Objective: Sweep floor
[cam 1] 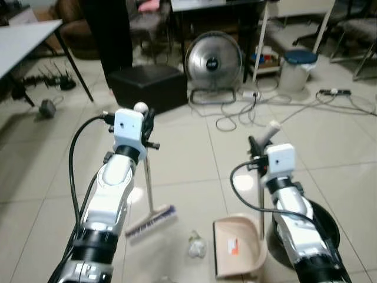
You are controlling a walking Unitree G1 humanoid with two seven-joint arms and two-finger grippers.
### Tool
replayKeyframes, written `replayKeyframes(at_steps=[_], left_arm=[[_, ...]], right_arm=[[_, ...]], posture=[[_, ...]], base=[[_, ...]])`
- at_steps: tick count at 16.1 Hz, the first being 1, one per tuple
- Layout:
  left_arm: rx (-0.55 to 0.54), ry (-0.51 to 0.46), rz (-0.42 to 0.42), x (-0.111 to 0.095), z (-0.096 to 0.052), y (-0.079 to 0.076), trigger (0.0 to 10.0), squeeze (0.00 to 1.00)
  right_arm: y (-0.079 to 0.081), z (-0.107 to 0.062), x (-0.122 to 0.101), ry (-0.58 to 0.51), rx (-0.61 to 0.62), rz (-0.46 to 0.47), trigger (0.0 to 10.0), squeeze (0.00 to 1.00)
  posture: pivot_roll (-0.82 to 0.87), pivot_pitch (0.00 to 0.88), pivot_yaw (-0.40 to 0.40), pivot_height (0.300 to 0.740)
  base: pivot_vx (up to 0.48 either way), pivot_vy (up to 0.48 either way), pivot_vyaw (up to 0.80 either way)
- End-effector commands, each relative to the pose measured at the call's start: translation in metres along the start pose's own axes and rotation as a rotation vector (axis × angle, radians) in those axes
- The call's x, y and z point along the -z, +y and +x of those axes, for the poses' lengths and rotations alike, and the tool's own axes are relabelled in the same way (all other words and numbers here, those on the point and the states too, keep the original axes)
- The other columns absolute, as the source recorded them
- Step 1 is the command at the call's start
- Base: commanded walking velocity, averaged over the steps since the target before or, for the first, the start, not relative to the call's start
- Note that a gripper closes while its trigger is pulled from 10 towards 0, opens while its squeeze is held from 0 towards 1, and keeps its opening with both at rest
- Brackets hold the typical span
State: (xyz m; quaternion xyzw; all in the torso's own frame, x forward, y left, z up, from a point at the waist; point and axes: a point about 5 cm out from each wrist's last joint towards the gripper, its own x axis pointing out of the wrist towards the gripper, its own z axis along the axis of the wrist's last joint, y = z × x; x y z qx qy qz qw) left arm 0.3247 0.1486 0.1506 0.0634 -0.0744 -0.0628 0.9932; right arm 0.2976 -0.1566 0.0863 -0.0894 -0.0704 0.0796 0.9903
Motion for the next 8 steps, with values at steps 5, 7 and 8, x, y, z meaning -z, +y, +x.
replayKeyframes(at_steps=[5,7,8], left_arm=[[-0.074,-0.098,-0.040,-0.008,0.016,0.004,10.0,0.00],[-0.072,-0.108,-0.056,-0.004,0.016,0.000,10.0,0.00],[-0.075,-0.123,-0.060,0.001,0.015,-0.005,10.0,0.00]], right_arm=[[-0.015,0.028,-0.023,-0.131,0.064,-0.040,10.0,0.00],[-0.019,0.030,-0.026,-0.148,0.080,-0.039,10.0,0.00],[-0.020,0.029,-0.025,-0.153,0.089,-0.030,10.0,0.00]], posture=[[0.08,0.189,0.127,0.740],[0.06,0.218,0.127,0.740],[0.06,0.262,0.130,0.740]], base=[[0.000,0.000,0.00],[0.000,0.000,0.00],[0.000,0.000,0.00]])
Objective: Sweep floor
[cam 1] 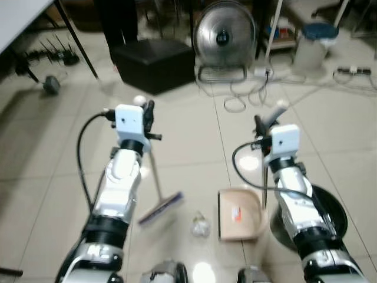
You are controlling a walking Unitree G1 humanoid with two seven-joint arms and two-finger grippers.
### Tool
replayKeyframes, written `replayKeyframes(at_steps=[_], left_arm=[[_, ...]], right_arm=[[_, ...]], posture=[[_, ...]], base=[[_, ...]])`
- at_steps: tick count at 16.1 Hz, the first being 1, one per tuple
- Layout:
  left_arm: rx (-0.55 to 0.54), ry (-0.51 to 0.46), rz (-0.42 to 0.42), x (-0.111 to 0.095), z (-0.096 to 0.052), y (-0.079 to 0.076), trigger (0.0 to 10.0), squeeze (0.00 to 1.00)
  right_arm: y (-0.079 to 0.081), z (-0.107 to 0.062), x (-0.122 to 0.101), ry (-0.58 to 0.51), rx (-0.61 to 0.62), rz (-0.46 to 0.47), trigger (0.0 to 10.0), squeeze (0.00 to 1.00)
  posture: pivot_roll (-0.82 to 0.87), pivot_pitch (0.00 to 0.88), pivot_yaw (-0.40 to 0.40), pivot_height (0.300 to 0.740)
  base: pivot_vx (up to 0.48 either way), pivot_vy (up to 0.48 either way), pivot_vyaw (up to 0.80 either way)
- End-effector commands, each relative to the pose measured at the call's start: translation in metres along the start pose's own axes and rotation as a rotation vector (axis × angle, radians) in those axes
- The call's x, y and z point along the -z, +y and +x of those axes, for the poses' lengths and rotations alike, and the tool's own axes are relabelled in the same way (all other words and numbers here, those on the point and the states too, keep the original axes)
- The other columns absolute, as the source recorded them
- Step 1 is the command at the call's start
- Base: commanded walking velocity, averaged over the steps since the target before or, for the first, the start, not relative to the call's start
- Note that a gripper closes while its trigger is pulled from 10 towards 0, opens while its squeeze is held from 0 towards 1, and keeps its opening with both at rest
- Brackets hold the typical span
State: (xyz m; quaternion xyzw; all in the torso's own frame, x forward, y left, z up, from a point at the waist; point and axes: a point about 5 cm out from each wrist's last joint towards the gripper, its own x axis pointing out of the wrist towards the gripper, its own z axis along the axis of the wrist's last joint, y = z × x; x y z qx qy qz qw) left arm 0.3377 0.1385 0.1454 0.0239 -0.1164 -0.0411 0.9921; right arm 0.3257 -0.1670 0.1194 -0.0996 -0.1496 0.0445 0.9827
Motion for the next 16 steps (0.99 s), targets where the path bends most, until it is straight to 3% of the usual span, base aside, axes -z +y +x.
replayKeyframes(at_steps=[1,5,9,14,16], left_arm=[[-0.027,-0.037,0.017,-0.004,0.002,0.004,10.0,0.00],[-0.097,-0.056,0.046,0.002,0.007,0.003,10.0,0.00],[-0.188,-0.059,0.043,0.008,0.009,0.001,10.0,0.00],[-0.301,-0.062,-0.099,0.008,0.017,-0.010,10.0,0.00],[-0.323,-0.065,-0.237,0.003,0.022,-0.023,10.0,0.00]], right_arm=[[0.002,-0.002,0.002,-0.004,0.004,0.009,10.0,0.00],[0.015,-0.003,0.007,0.015,-0.036,0.003,10.0,0.00],[0.021,-0.003,0.006,-0.021,-0.012,-0.008,10.0,0.00],[0.041,-0.001,-0.003,-0.082,0.014,0.028,10.0,0.00],[0.062,-0.004,-0.004,-0.085,-0.039,0.041,10.0,0.00]], posture=[[0.06,0.273,0.132,0.740],[0.06,0.349,0.122,0.740],[0.08,0.351,0.123,0.740],[0.06,0.358,0.111,0.740],[0.05,0.345,0.103,0.740]], base=[[0.000,0.000,0.00],[0.000,0.000,0.00],[0.000,0.000,0.00],[0.000,0.000,0.00],[0.000,0.000,0.00]])
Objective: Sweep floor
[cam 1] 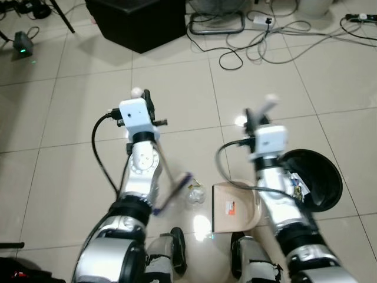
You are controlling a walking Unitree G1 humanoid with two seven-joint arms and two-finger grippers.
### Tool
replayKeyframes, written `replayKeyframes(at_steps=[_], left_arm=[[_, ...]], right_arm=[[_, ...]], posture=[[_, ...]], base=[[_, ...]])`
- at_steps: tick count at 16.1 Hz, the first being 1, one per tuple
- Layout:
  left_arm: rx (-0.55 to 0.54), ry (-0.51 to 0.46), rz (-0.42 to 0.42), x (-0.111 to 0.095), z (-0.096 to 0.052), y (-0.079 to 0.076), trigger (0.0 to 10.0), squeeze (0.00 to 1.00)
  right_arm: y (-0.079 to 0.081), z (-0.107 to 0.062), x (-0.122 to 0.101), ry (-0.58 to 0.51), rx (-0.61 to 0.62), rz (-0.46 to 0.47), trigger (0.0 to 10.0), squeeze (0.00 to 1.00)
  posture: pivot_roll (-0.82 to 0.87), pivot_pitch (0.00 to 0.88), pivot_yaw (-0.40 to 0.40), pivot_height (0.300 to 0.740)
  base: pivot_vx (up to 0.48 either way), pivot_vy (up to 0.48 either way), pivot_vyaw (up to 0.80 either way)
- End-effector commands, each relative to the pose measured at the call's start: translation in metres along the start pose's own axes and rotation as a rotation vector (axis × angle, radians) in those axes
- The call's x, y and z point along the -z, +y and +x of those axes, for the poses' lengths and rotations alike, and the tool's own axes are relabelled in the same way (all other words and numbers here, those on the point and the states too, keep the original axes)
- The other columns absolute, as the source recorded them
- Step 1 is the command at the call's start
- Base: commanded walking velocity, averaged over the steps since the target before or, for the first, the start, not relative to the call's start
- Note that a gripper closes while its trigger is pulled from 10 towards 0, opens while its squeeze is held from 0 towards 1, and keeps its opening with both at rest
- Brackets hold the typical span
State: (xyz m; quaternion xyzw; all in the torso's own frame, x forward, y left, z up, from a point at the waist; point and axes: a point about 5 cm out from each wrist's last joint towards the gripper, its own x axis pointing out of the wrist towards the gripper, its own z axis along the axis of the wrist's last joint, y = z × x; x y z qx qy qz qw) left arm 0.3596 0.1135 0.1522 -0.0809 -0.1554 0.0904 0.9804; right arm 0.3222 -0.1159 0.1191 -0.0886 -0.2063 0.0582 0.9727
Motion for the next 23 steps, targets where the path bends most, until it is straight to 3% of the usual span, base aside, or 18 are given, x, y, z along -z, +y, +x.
replayKeyframes(at_steps=[1,3,6,8,11,14,17,23], left_arm=[[-0.033,0.024,-0.087,0.004,-0.004,-0.002,10.0,0.00],[0.073,0.047,-0.212,0.003,-0.005,-0.025,10.0,0.00],[0.218,0.075,-0.343,-0.001,-0.012,-0.047,10.0,0.00],[0.223,0.090,-0.425,-0.006,-0.010,-0.049,10.0,0.00],[0.265,0.072,-0.474,-0.019,-0.008,-0.051,10.0,0.00],[0.347,-0.003,-0.402,-0.046,0.004,-0.028,10.0,0.00],[0.377,-0.107,-0.391,-0.089,0.027,-0.001,10.0,0.00],[0.401,-0.162,-0.263,-0.114,0.050,0.034,10.0,0.00]], right_arm=[[0.013,-0.007,0.005,0.032,-0.025,0.023,10.0,0.00],[0.015,-0.005,0.005,0.033,-0.032,0.018,10.0,0.00],[0.009,0.001,0.006,0.041,-0.028,0.000,10.0,0.00],[0.004,0.005,0.007,0.047,-0.017,-0.005,10.0,0.00],[-0.001,0.009,0.007,0.053,-0.008,-0.010,10.0,0.00],[-0.012,0.013,0.008,0.061,0.016,-0.017,10.0,0.00],[-0.022,0.010,0.010,0.061,0.042,-0.007,10.0,0.00],[-0.030,0.008,0.013,0.072,0.080,0.015,10.0,0.00]], posture=[[0.05,0.344,0.102,0.740],[0.04,0.336,0.095,0.740],[0.05,0.305,0.090,0.740],[0.05,0.282,0.088,0.740],[0.06,0.257,0.085,0.740],[0.07,0.205,0.086,0.740],[0.08,0.181,0.079,0.740],[0.07,0.149,0.087,0.740]], base=[[0.000,0.000,0.00],[0.000,0.000,0.00],[0.000,0.000,0.00],[0.000,0.000,0.00],[0.000,0.000,0.00],[0.000,0.000,0.00],[0.000,0.000,0.00],[0.000,0.000,0.00]])
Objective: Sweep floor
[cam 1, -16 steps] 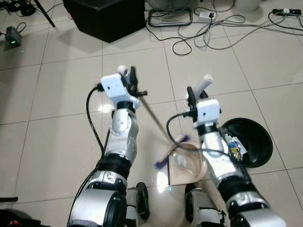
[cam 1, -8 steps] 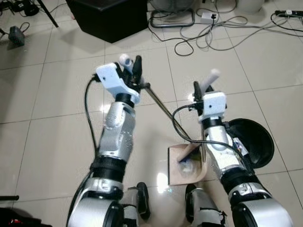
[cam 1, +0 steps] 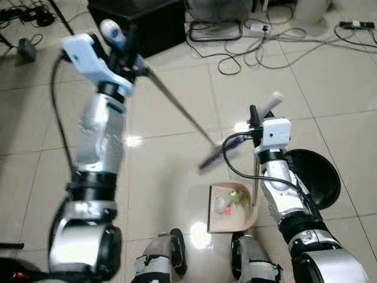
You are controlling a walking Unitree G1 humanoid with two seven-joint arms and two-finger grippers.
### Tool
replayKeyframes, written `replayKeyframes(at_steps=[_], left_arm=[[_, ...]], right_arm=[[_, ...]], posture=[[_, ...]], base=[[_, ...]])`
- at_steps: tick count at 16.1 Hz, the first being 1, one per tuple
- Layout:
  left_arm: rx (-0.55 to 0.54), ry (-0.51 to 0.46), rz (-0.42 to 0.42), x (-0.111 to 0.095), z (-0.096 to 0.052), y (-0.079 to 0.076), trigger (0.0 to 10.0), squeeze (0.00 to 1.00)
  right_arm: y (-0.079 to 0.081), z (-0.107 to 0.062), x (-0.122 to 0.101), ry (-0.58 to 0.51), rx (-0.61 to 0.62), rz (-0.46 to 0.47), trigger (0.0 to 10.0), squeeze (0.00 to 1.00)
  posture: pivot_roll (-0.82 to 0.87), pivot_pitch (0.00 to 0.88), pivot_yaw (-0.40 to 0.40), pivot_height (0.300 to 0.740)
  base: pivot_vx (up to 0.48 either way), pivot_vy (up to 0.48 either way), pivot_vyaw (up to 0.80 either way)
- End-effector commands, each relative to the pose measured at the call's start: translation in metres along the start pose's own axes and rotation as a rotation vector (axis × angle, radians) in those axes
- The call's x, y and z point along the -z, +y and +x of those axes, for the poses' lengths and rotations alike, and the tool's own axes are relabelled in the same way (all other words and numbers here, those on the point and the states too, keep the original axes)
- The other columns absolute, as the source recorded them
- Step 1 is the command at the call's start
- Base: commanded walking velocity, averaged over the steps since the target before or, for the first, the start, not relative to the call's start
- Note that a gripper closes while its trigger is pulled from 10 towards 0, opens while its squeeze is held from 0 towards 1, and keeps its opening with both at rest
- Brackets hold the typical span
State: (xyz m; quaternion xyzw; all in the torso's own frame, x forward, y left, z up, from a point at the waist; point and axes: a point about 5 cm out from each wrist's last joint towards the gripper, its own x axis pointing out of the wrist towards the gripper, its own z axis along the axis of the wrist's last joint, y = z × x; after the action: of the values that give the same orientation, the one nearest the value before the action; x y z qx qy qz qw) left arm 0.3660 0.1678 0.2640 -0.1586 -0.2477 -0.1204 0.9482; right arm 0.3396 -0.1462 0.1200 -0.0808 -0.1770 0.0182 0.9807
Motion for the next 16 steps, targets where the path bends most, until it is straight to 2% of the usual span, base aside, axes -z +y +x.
replayKeyframes(at_steps=[1,2,4,6,8,9,10,11,13,16], left_arm=[[-0.004,-0.013,0.016,-0.005,0.001,0.007,10.0,0.00],[-0.012,0.003,0.087,-0.003,0.000,0.013,10.0,0.00],[-0.028,0.078,0.288,0.009,-0.006,0.025,10.0,0.00],[-0.059,0.133,0.375,0.019,-0.018,0.036,10.0,0.00],[-0.085,0.168,0.416,0.024,-0.024,0.044,10.0,0.00],[-0.116,0.190,0.460,0.026,-0.031,0.054,10.0,0.00],[-0.158,0.213,0.548,0.025,-0.041,0.070,10.0,0.00],[-0.178,0.223,0.600,0.023,-0.045,0.080,10.0,0.00],[-0.207,0.281,0.604,0.025,-0.056,0.091,10.0,0.00],[-0.136,0.316,0.507,0.039,-0.073,0.076,10.0,0.00]], right_arm=[[-0.001,-0.004,0.003,0.003,0.011,0.021,10.0,0.00],[-0.003,-0.004,0.002,-0.004,0.022,0.038,10.0,0.00],[-0.008,-0.007,-0.002,-0.039,0.046,0.084,10.0,0.00],[-0.014,-0.011,-0.008,-0.086,0.076,0.131,10.0,0.00],[-0.016,-0.014,-0.009,-0.101,0.082,0.149,10.0,0.00],[-0.018,-0.016,-0.011,-0.117,0.090,0.166,10.0,0.00],[-0.021,-0.019,-0.016,-0.148,0.100,0.197,10.0,0.00],[-0.023,-0.019,-0.020,-0.166,0.102,0.219,10.0,0.00],[-0.025,-0.014,-0.036,-0.220,0.097,0.252,10.0,0.00],[-0.031,-0.006,-0.058,-0.229,0.075,0.302,10.0,0.00]], posture=[[0.07,0.147,0.087,0.740],[0.07,0.136,0.090,0.740],[0.06,0.124,0.093,0.740],[0.04,0.108,0.104,0.740],[0.03,0.101,0.108,0.740],[0.03,0.090,0.110,0.740],[0.03,0.081,0.112,0.740],[0.03,0.075,0.113,0.740],[0.03,0.063,0.115,0.740],[0.02,0.056,0.121,0.740]], base=[[0.000,0.000,0.00],[0.000,0.000,0.00],[0.000,0.000,0.00],[0.000,0.000,0.00],[0.000,0.000,0.00],[0.000,0.000,0.00],[0.000,0.000,0.00],[0.000,0.000,0.00],[0.000,0.000,0.00],[0.000,0.000,0.00]])
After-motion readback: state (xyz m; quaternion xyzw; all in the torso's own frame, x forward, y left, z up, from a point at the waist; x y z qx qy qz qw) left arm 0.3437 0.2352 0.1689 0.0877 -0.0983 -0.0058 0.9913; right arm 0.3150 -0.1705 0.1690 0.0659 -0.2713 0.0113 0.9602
